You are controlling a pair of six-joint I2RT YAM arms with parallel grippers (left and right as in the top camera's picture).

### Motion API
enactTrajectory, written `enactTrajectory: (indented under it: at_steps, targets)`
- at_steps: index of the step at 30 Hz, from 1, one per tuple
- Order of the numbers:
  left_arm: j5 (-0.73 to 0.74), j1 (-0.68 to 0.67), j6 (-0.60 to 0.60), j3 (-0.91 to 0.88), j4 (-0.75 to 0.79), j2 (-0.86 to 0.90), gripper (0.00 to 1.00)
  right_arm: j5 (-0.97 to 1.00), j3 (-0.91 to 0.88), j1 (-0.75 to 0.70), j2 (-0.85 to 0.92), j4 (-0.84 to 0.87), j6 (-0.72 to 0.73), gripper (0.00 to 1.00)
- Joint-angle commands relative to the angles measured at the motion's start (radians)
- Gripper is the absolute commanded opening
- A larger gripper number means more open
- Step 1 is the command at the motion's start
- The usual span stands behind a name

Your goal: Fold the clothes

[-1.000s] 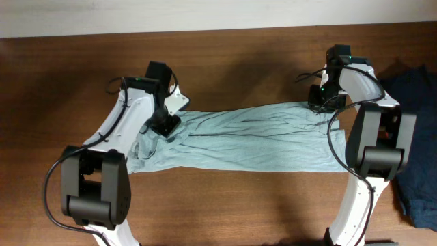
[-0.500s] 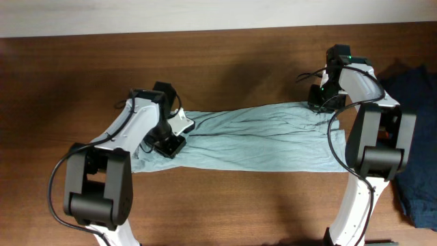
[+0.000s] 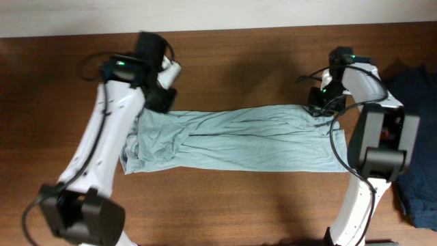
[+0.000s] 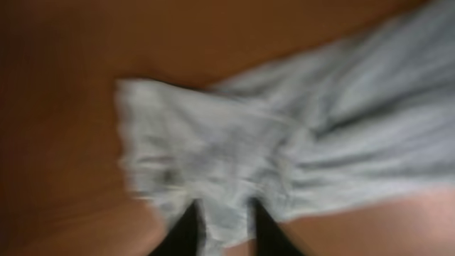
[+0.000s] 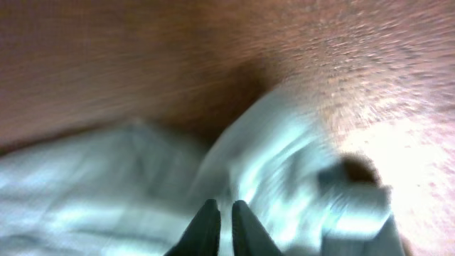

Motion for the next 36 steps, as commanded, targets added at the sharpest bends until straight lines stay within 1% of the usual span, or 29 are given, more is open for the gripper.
enactTrajectory:
  at_steps: [1, 2, 3, 5, 6, 9, 11, 12, 15, 17, 19, 21, 23, 26, 27, 28, 30, 32, 34, 35, 36]
  targets:
    - [-0.167, 0.053, -0.117, 0.05, 0.011, -0.061, 0.45, -0.093, 0.014, -0.016, -0.187, -0.014, -0.019, 0.2]
    - [-0.167, 0.072, -0.117, 0.05, 0.014, -0.068, 0.45, -0.093, 0.014, -0.016, -0.224, -0.024, -0.02, 0.24]
    - [-0.167, 0.098, -0.14, 0.05, 0.011, -0.074, 0.46, -0.092, 0.014, -0.018, -0.269, -0.042, -0.02, 0.3]
    - [-0.167, 0.14, -0.188, 0.05, -0.006, -0.076, 0.48, -0.092, 0.014, -0.024, -0.324, -0.068, -0.02, 0.39]
    - [-0.162, 0.165, -0.212, 0.049, -0.014, -0.076, 0.5, -0.093, 0.014, -0.031, -0.354, -0.084, -0.02, 0.44]
    - [-0.061, 0.232, -0.217, 0.048, -0.028, -0.076, 0.61, -0.093, 0.014, -0.052, -0.417, -0.115, -0.019, 0.59]
    - [0.016, 0.272, -0.214, 0.047, -0.034, -0.075, 0.65, -0.094, 0.014, -0.074, -0.444, -0.126, -0.015, 0.65]
    - [0.072, 0.306, -0.18, 0.045, -0.043, -0.071, 0.66, -0.094, 0.014, -0.105, -0.454, -0.14, 0.005, 0.69]
    - [0.107, 0.32, -0.114, 0.044, -0.055, -0.058, 0.66, -0.105, 0.013, -0.151, -0.446, -0.147, 0.011, 0.7]
    - [0.111, 0.319, -0.087, 0.044, -0.059, -0.044, 0.66, -0.108, 0.011, -0.189, -0.437, -0.147, 0.007, 0.74]
    - [0.111, 0.319, -0.084, 0.043, -0.061, -0.026, 0.66, -0.111, 0.011, -0.226, -0.423, -0.149, -0.018, 0.77]
    - [0.114, 0.319, -0.085, 0.043, -0.061, 0.007, 0.66, -0.146, 0.01, -0.283, -0.391, -0.166, -0.076, 0.82]
    - [0.134, 0.319, -0.085, 0.043, -0.058, 0.031, 0.66, -0.222, 0.006, -0.311, -0.364, -0.195, -0.119, 0.81]
    - [0.179, 0.318, -0.085, 0.043, -0.045, 0.065, 0.66, -0.328, -0.011, -0.313, -0.338, -0.203, -0.199, 0.71]
    - [0.191, 0.318, -0.084, 0.043, -0.037, 0.077, 0.66, -0.343, -0.018, -0.303, -0.329, -0.192, -0.199, 0.66]
    - [0.195, 0.317, -0.085, 0.043, -0.03, 0.089, 0.66, -0.351, -0.02, -0.292, -0.321, -0.184, -0.2, 0.58]
    - [0.217, 0.317, -0.078, 0.043, -0.01, 0.118, 0.66, -0.347, -0.021, -0.243, -0.291, -0.145, -0.196, 0.4]
    - [0.26, 0.315, -0.045, 0.043, -0.004, 0.134, 0.64, -0.311, -0.022, -0.203, -0.263, -0.106, -0.137, 0.32]
    - [0.309, 0.311, -0.004, 0.043, -0.005, 0.152, 0.57, -0.251, -0.022, -0.166, -0.233, -0.066, -0.072, 0.28]
    - [0.333, 0.301, 0.008, 0.042, -0.005, 0.175, 0.43, -0.187, -0.022, -0.127, -0.193, -0.023, -0.01, 0.24]
    - [0.334, 0.293, 0.021, 0.042, -0.006, 0.188, 0.34, -0.172, -0.022, -0.113, -0.175, -0.009, 0.008, 0.23]
